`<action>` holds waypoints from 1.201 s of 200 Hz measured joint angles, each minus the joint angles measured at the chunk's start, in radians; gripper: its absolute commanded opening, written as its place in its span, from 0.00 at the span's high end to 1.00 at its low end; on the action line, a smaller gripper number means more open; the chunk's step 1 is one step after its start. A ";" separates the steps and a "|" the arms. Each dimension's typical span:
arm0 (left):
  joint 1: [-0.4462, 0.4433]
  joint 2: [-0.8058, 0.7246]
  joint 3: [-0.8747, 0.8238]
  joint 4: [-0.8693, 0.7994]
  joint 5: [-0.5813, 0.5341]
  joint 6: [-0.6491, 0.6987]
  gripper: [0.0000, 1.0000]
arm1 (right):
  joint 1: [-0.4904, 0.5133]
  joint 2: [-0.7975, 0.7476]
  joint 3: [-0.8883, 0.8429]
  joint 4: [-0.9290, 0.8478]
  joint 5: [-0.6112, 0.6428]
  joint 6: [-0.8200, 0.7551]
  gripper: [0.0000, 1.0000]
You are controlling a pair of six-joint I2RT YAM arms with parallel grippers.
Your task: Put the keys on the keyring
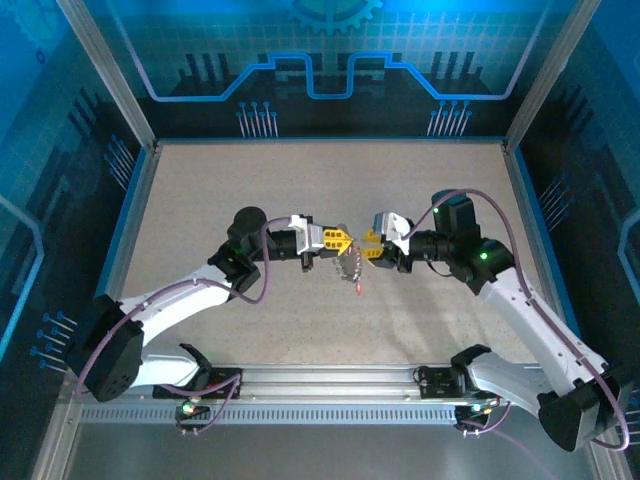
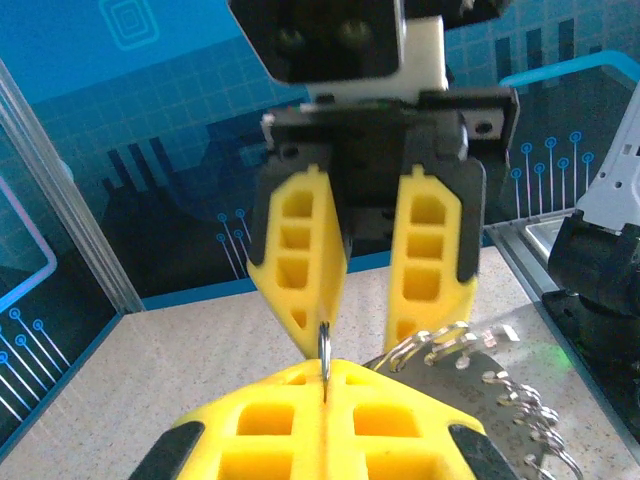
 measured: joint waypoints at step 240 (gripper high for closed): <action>0.000 -0.006 0.001 0.045 0.026 -0.049 1.00 | 0.108 -0.058 -0.304 0.558 0.192 0.262 0.80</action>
